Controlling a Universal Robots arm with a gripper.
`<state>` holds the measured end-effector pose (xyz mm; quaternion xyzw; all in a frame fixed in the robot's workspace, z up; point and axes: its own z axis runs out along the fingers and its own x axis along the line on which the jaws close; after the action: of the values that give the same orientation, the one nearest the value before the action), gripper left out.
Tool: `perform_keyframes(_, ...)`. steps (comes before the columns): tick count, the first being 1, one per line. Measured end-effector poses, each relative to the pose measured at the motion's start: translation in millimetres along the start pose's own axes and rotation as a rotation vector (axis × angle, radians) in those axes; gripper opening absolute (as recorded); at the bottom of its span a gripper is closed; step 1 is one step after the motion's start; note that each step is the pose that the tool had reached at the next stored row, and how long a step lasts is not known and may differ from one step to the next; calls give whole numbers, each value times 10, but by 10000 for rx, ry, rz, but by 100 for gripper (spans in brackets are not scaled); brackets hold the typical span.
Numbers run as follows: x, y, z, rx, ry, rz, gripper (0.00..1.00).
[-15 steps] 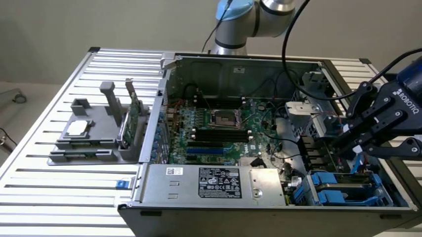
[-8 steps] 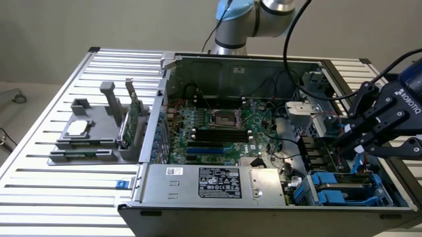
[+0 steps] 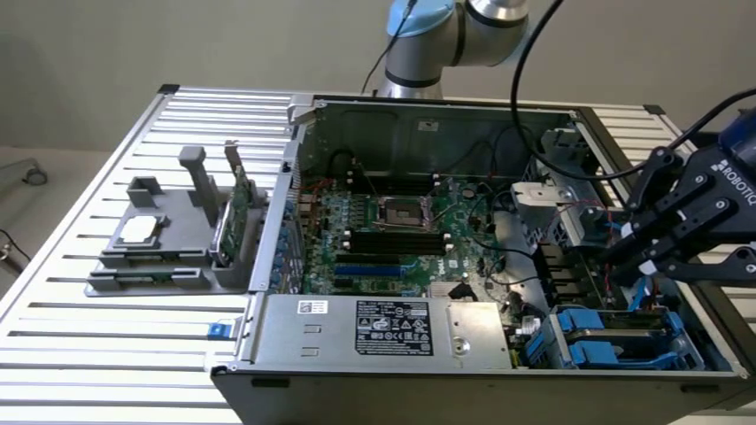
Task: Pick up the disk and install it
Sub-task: 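Insert the first disk wire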
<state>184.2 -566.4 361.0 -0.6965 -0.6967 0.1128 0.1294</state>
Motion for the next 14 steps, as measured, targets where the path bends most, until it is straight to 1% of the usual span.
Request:
perform_keyframes(7,0,24,8,-1,-1,1,27)
perform_keyframes(9,-1,27,13,-1,0,0,25)
perform_keyframes(10,0,28,16,-1,0,0,18)
perform_keyframes(11,-1,29,17,-2,-1,0,16)
perform_keyframes(14,-1,32,24,-2,-1,0,16)
